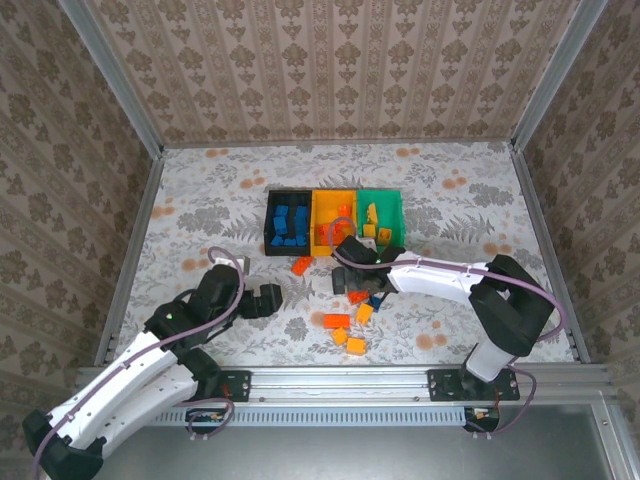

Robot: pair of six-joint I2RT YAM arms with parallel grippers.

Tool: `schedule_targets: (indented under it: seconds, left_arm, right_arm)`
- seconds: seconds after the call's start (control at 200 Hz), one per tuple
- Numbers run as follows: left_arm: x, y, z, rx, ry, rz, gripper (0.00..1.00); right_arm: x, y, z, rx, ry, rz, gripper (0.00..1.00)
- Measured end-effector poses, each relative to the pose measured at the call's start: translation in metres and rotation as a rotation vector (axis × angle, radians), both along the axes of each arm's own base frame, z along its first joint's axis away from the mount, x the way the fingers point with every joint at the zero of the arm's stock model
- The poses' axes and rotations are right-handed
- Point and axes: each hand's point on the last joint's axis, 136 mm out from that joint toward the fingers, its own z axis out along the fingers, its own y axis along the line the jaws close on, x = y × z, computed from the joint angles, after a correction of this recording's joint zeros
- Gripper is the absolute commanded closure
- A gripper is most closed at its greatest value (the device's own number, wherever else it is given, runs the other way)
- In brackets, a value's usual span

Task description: Sort the legos into containers by color

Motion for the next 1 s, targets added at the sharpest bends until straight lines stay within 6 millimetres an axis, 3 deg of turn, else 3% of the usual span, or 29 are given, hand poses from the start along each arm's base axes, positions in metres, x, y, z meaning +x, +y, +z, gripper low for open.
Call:
schedule_targets:
  seconds: [0.25,0.435,0.56,0.795,0.995]
  left_arm:
    - [0.002,0.002,-0.002,0.004,0.005,0.014,0.00]
    - [0.003,0.003,-0.006,0.017,0.019,0.020,0.00]
    - [0.003,0.003,-0.009,0.023,0.029,0.019,0.00]
    - [0.003,0.003,-0.012,0.027,0.034,0.019,0.00]
    - [0.004,0.002,-0.011,0.023,0.030,0.020,0.00]
  right_arm:
    - [-0.007,0.000,-0.004,-0.062,0.024,0.151,0.02]
    - [-0.012,-0.001,-0.022,-0.106,0.067,0.204,0.07]
    - [-0.015,0.000,-0.033,-0.117,0.097,0.224,0.14]
    - [-0.014,0.005,-0.032,-0.101,0.097,0.241,0.36]
    - [-0.010,0.013,-0.015,-0.046,0.056,0.244,0.43]
